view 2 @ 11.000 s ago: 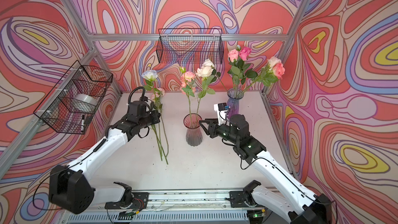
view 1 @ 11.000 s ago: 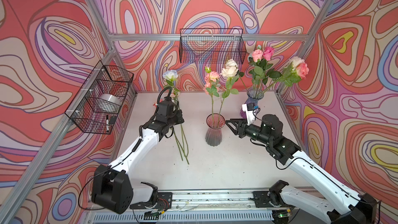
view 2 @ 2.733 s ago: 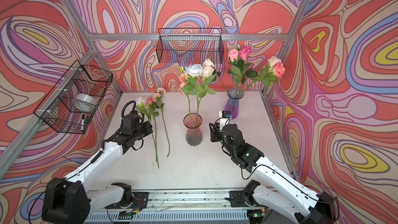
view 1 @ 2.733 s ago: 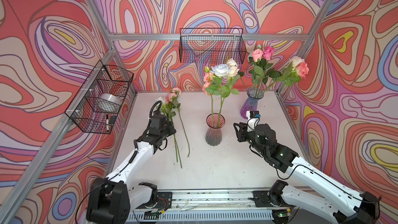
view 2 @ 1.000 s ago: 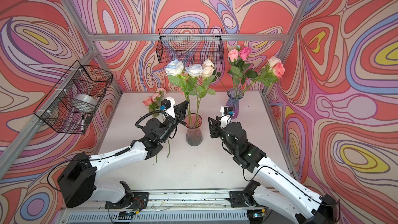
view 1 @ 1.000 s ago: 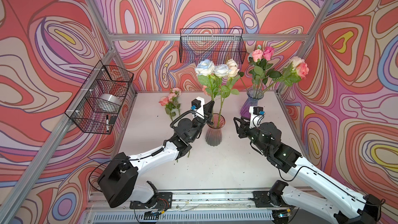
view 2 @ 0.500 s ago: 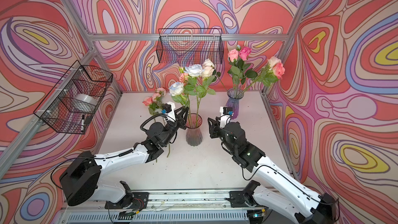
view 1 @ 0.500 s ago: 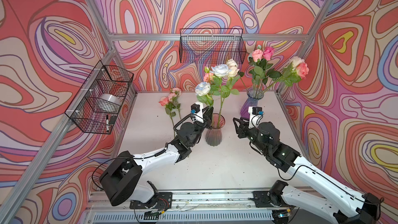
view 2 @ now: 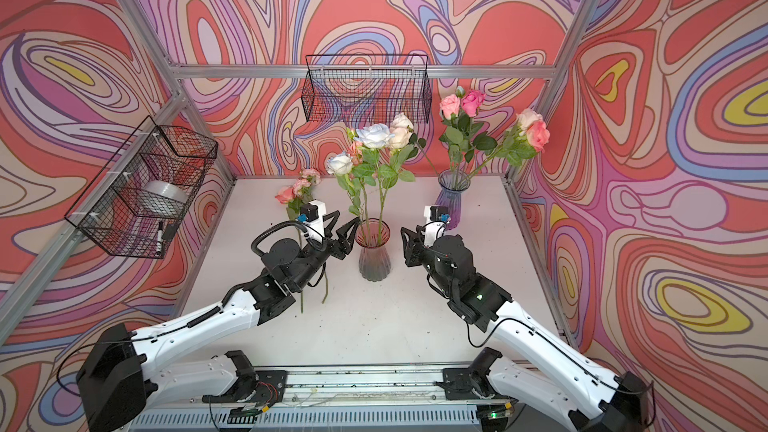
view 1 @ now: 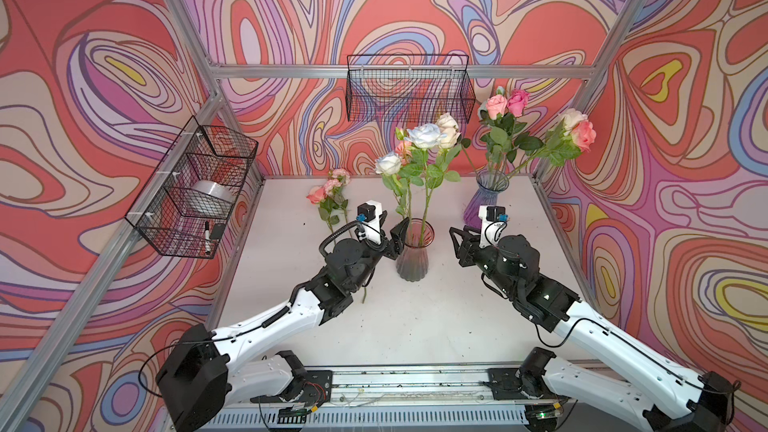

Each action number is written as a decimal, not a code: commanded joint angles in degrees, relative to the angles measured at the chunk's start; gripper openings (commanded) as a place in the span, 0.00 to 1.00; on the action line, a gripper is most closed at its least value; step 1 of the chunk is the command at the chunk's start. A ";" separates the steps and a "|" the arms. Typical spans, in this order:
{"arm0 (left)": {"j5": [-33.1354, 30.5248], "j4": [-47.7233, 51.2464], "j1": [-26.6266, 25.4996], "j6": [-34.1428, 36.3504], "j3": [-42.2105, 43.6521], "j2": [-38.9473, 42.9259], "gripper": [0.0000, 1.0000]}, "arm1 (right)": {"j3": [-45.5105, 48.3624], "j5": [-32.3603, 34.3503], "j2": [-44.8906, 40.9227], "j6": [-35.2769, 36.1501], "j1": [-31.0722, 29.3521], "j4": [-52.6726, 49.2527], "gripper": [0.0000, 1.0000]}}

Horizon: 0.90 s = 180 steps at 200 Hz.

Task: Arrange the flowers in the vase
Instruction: 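Lower the white rose stem into the vase and open the left gripper, then move the left gripper back down to the two remaining pink roses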

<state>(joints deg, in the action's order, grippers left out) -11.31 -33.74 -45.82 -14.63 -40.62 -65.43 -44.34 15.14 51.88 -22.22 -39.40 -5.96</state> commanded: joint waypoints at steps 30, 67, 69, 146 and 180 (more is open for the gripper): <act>-12.15 16.66 -0.33 -1.38 3.98 10.81 0.69 | 0.54 -0.85 -0.07 -0.86 0.19 -0.02 0.45; -17.58 37.01 8.28 -15.40 3.55 13.14 0.67 | 1.17 -0.34 -0.37 -1.14 0.18 -0.30 0.45; -17.38 38.14 9.04 -16.32 3.54 13.09 0.67 | 1.25 -0.36 -0.35 -1.16 0.19 -0.18 0.45; -8.53 51.81 23.36 -23.72 -1.74 -4.44 0.51 | 2.69 -0.49 -0.38 -1.84 0.19 0.27 0.45; -3.46 49.89 28.62 -23.45 -7.22 -16.11 0.52 | 3.34 -0.43 -0.81 -1.71 0.18 0.48 0.45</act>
<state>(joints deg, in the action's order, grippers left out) -19.31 14.55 -20.36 -36.73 -42.96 -75.59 -41.91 14.55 51.86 -23.66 -39.40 -5.98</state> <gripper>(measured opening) 0.516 0.454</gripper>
